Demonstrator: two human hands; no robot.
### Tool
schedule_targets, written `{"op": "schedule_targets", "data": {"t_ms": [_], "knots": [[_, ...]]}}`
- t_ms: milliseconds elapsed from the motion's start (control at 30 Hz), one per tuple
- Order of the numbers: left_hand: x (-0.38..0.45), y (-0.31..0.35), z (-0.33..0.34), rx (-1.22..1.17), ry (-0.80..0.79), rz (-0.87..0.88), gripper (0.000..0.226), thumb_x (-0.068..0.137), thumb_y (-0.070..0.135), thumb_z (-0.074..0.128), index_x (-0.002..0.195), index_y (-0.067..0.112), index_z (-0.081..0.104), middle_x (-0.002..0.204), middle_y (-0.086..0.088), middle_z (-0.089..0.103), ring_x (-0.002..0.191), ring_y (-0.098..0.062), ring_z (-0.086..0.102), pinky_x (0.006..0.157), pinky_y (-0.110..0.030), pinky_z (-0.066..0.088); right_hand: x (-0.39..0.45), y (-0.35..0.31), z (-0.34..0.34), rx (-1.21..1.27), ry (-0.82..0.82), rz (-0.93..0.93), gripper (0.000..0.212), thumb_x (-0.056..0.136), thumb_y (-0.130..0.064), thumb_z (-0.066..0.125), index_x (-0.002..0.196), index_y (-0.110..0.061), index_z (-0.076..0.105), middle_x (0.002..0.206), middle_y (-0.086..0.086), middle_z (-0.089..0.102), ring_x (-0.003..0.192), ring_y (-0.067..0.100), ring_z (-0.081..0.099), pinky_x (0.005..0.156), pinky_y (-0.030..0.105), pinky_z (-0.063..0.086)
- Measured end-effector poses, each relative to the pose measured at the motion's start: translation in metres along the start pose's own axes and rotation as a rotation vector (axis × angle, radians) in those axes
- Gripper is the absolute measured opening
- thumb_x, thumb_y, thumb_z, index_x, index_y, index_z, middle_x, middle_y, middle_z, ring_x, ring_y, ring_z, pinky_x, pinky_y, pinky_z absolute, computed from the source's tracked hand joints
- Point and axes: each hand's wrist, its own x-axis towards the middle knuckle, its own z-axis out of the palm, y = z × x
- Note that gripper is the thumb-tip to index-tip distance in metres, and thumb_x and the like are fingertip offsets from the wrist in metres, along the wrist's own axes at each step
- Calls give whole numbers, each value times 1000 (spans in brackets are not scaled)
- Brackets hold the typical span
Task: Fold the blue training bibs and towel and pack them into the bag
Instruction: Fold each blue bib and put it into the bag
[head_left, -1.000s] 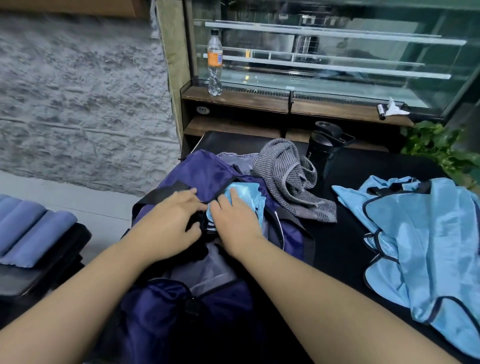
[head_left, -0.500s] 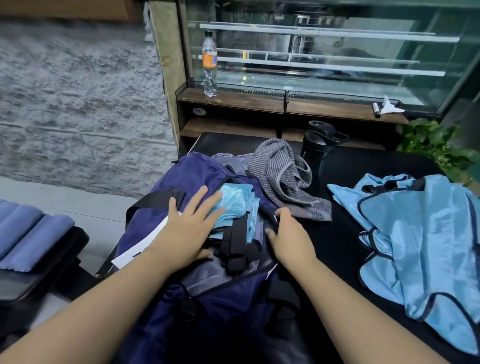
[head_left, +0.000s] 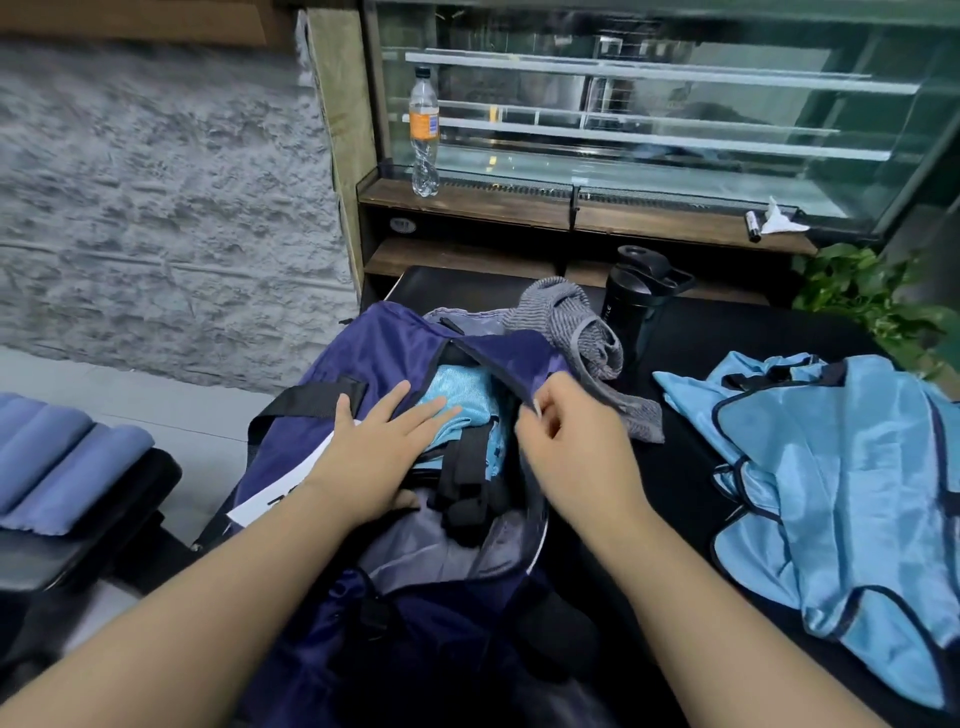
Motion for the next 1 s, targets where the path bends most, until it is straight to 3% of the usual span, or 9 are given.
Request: {"op": "schedule_targets", "data": {"t_ms": [200, 267, 333, 400, 567, 733, 800, 900, 1000], "knots": [[-15, -14, -9, -271, 96, 4, 101, 78, 39, 74, 150, 41, 3, 152, 20, -24, 147, -17, -13, 116, -59, 13, -18, 5, 23, -320, -245, -134, 26, 92, -26, 52, 114, -12, 53, 112, 6, 51, 109, 25, 45, 91, 34, 34], [-27, -21, -9, -380, 231, -16, 99, 74, 29, 80, 150, 36, 17, 152, 13, -22, 148, -22, -3, 117, -47, 19, -21, 0, 20, -265, -131, -199, 33, 87, -16, 50, 119, -10, 53, 115, 7, 50, 109, 24, 40, 95, 34, 33], [-39, -23, -7, -398, 267, -66, 103, 73, 26, 81, 151, 32, 14, 158, 3, -11, 146, -22, 6, 116, -36, 20, -22, -9, 19, -155, -45, -312, 37, 77, -8, 45, 111, -7, 58, 109, 8, 55, 101, 23, 43, 91, 32, 34], [-50, -21, -6, -398, 253, -145, 104, 77, 22, 76, 152, 29, 4, 160, -4, 1, 145, -23, 9, 115, -35, 23, -24, -20, 22, -66, -185, -356, 36, 77, -14, 37, 104, -9, 61, 102, 6, 62, 97, 24, 51, 89, 32, 39], [-73, -22, -9, -490, 321, -397, 67, 85, 4, 50, 146, 22, 30, 137, -6, 42, 121, -30, 42, 94, -44, 43, -27, -35, 42, -43, -674, -137, 39, 93, -14, 38, 128, -27, 47, 112, 5, 67, 104, 22, 57, 91, 31, 43], [-80, -29, -9, -540, 355, -437, 44, 87, 4, 48, 126, 22, 55, 118, -5, 54, 110, -29, 48, 88, -42, 45, -6, -46, 59, 94, -793, 111, 50, 94, -19, 43, 137, -42, 32, 95, 10, 64, 74, 14, 51, 78, 34, 46], [-81, -33, -11, -582, 408, -433, 42, 87, 3, 48, 121, 24, 58, 112, -3, 56, 108, -28, 51, 86, -42, 46, 4, -50, 62, 181, -841, 228, 44, 97, -23, 39, 136, -42, 35, 104, 5, 63, 81, 8, 53, 78, 28, 42], [-83, -38, -14, -604, 435, -418, 42, 87, 3, 48, 120, 27, 60, 109, -1, 57, 107, -26, 52, 84, -39, 46, 16, -47, 72, 260, -907, 376, 37, 100, -34, 32, 135, -44, 37, 126, 7, 57, 106, 16, 51, 91, 40, 34], [-85, -42, -16, -624, 457, -401, 45, 87, 3, 48, 121, 29, 60, 109, 0, 59, 107, -25, 54, 85, -39, 46, 24, -43, 83, 290, -907, 416, 36, 100, -37, 30, 134, -45, 38, 127, 7, 56, 115, 22, 47, 96, 45, 31]]}}
